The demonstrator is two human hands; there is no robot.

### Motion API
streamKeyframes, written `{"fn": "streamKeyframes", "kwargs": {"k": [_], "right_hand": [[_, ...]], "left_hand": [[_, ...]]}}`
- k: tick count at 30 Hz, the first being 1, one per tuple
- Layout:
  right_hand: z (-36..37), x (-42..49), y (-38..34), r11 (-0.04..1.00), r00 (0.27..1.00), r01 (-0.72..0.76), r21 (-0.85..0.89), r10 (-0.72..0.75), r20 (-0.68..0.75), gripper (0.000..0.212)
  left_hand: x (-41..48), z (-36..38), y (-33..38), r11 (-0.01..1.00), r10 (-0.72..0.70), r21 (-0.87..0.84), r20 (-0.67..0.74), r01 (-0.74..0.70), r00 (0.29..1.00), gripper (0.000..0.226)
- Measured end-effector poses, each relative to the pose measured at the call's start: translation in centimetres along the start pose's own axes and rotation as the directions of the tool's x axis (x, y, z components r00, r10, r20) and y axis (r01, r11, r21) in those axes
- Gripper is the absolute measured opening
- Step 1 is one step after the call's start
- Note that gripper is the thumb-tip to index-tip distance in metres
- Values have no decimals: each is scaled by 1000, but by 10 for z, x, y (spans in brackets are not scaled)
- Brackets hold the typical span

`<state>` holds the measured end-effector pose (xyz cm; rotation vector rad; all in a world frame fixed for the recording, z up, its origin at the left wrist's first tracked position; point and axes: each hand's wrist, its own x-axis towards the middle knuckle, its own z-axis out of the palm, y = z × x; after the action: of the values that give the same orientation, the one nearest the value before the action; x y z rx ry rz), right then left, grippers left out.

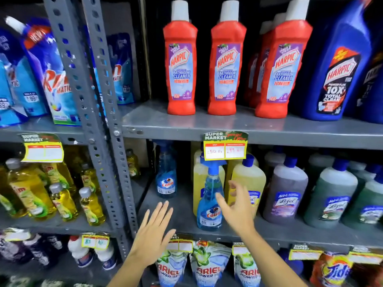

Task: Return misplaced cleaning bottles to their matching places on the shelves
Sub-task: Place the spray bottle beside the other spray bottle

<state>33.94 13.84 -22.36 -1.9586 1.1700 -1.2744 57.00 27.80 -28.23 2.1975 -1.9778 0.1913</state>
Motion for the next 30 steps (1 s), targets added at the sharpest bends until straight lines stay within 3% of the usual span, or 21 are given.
{"fn": "streamKeyframes", "kwargs": {"k": [3, 7, 10, 13, 15, 26, 30], "right_hand": [[13, -4, 15, 997, 980, -80, -13, 81, 180, 73], [23, -2, 29, 985, 942, -172, -10, 167, 292, 67], [24, 1, 39, 982, 917, -187, -5, 176, 357, 65], [28, -1, 43, 979, 919, -200, -23, 196, 342, 68], [33, -4, 42, 980, 927, -188, -59, 197, 318, 69], [77, -30, 16, 974, 982, -78, -213, 112, 154, 78], [97, -31, 5, 979, 982, -94, -181, 121, 144, 74]], "left_hand": [[0, 28, -6, 999, -18, -42, 107, 23, 994, 83], [3, 50, -22, 995, -89, -24, 225, 97, 970, 68], [-2, 59, -29, 995, -59, -62, 206, 74, 977, 70], [-7, 59, -26, 992, -26, -118, 117, 39, 993, 84], [-9, 58, -22, 990, -24, -136, 81, 35, 996, 82], [-11, 66, -23, 994, -31, -101, 57, 36, 998, 72], [-11, 63, -21, 996, -28, -80, 93, 36, 995, 70]]}}
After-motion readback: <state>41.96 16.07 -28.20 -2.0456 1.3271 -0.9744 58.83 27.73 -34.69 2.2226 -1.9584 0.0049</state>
